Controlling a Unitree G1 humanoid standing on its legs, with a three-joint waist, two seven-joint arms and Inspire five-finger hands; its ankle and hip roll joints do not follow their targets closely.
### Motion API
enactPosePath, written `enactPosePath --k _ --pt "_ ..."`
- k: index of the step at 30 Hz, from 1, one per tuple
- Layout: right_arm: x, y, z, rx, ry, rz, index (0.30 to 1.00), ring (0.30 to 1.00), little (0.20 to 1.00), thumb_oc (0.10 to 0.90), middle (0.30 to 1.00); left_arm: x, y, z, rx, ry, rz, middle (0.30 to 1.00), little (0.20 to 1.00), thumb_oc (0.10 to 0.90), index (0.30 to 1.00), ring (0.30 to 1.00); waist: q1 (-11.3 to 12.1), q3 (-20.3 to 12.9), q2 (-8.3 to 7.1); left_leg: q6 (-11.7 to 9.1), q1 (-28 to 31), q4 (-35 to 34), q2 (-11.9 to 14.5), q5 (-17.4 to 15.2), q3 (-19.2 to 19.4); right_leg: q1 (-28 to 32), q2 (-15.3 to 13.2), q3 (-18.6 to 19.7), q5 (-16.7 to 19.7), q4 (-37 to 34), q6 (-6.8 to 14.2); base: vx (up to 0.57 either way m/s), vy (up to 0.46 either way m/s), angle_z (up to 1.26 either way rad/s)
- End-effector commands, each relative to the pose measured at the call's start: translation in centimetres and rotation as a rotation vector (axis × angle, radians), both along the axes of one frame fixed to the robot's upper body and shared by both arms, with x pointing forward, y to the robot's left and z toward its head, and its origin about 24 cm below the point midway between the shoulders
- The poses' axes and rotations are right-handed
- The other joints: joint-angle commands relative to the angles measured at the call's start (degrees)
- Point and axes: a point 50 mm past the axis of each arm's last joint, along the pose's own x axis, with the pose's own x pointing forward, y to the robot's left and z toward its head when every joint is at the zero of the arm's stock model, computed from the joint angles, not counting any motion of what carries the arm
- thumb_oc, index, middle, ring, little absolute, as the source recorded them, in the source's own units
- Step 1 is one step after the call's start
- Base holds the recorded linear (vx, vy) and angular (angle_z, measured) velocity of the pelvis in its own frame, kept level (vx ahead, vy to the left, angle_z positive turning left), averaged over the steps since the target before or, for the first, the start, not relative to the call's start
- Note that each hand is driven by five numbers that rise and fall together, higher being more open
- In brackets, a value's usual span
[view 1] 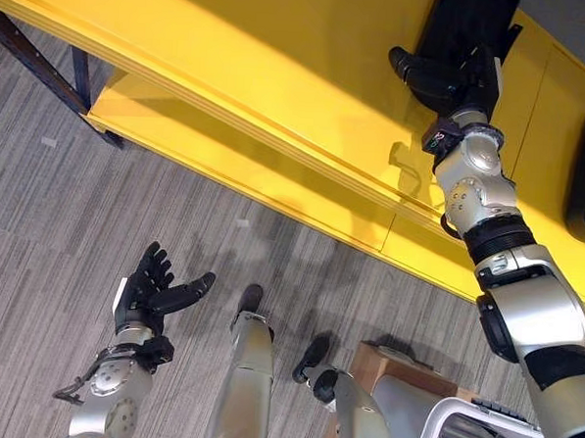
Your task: Move parts from the plastic box to the shelf.
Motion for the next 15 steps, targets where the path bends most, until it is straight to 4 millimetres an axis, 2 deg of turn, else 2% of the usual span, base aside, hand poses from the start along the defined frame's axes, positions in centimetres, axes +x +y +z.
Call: enactPosePath --k 1,3,4,6,12,15 --pt "0.2 -1.1 -3.5 -0.061 0.119 -0.017 1.000 1.000 1.000 0.900 1.000 -0.3 0.5 2.8 0.020 -0.160 0.013 1.000 1.000 0.900 1.000 1.000 0.5 1.0 -1.21 0.7 0.4 2.8 1.2 -6.8 -0.9 3.5 -3.6 3.6 -0.9 3.1 4.3 0.00 0.000 0.00" --pt "0.2 -1.5 -3.4 -0.056 0.122 -0.031 1.000 1.000 1.000 0.900 1.000 -0.3 0.5 2.8 0.021 -0.162 0.013 1.000 1.000 0.900 1.000 1.000 0.4 1.0 -1.24 0.8 0.4 2.7 1.2 -6.8 -0.9 3.5 -3.6 3.7 -0.9 3.1 4.4 0.00 0.000 0.00" --pt "0.2 -2.8 -3.5 -0.023 0.132 -0.074 1.000 1.000 1.000 0.900 1.000 -0.4 0.6 2.7 0.017 -0.158 0.016 1.000 1.000 0.900 1.000 1.000 0.2 0.9 -1.28 0.8 0.5 2.8 1.2 -6.9 -0.8 3.3 -3.6 3.8 -0.9 3.2 4.4 0.00 0.000 0.00" --pt "0.2 -4.1 -3.9 0.014 0.152 -0.116 1.000 1.000 1.000 0.900 1.000 -0.5 0.5 2.6 0.016 -0.153 0.011 1.000 1.000 0.900 1.000 1.000 0.0 0.7 -1.27 0.8 0.5 2.7 1.3 -7.0 -0.9 3.3 -3.6 3.9 -0.9 3.2 4.4 0.00 0.000 0.00" --pt "0.0 -5.7 -4.2 0.031 0.175 -0.168 1.000 1.000 1.000 0.900 1.000 -0.5 0.5 2.5 0.016 -0.151 0.005 1.000 1.000 0.900 1.000 1.000 -0.1 0.6 -1.30 0.8 0.8 2.6 1.4 -7.0 -0.7 3.3 -3.4 4.0 -0.9 3.3 4.4 0.00 0.000 0.00" --pt "0.0 -5.9 -4.0 0.049 0.163 -0.170 1.000 1.000 1.000 0.900 1.000 -0.5 0.5 2.3 0.009 -0.146 0.009 1.000 1.000 0.900 1.000 1.000 -0.4 0.5 -1.37 0.8 0.7 2.5 1.4 -7.0 -0.8 3.3 -3.4 4.0 -0.8 3.1 4.5 0.00 0.000 0.00"
